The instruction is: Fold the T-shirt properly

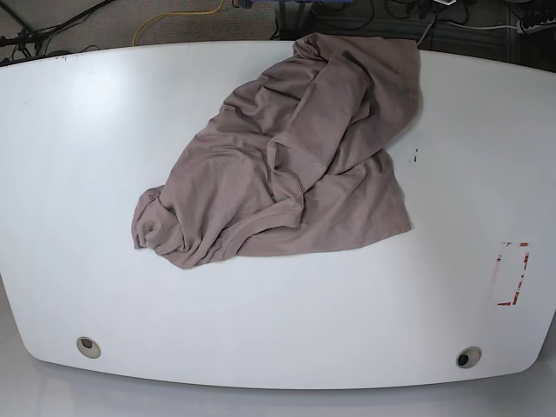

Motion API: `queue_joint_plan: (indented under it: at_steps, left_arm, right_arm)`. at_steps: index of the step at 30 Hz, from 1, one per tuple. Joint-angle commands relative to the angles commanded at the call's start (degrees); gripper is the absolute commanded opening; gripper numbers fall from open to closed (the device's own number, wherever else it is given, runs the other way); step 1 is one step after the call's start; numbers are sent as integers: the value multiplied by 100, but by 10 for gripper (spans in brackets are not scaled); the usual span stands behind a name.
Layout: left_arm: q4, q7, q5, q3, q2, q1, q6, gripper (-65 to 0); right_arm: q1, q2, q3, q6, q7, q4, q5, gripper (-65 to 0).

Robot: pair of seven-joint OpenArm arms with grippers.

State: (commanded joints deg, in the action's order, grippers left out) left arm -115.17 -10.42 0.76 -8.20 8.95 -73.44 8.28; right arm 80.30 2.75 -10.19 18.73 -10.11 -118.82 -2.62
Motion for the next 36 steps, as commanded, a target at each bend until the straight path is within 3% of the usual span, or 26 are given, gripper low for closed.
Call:
queue_joint_plan:
  at_steps: [22,28,32,36]
  left_arm:
    - [489,182,134,-269,-359,1273,44,-553]
    - [550,260,126,-179,-375,1671,25,-493]
    - [592,319,142,-146,-360,1838,23,-384]
    - [589,311,150,-137,-344,1963,29,-331]
  right_arm:
    - [-1274,58,6,4,262,1064,32,-561]
    - [-1488,31,-16,0,471,951,24,-563]
    - [-1530,15,-23,-8,607,830,35,-566]
    - [-1591,10,-40,-7,671,772,37,-566]
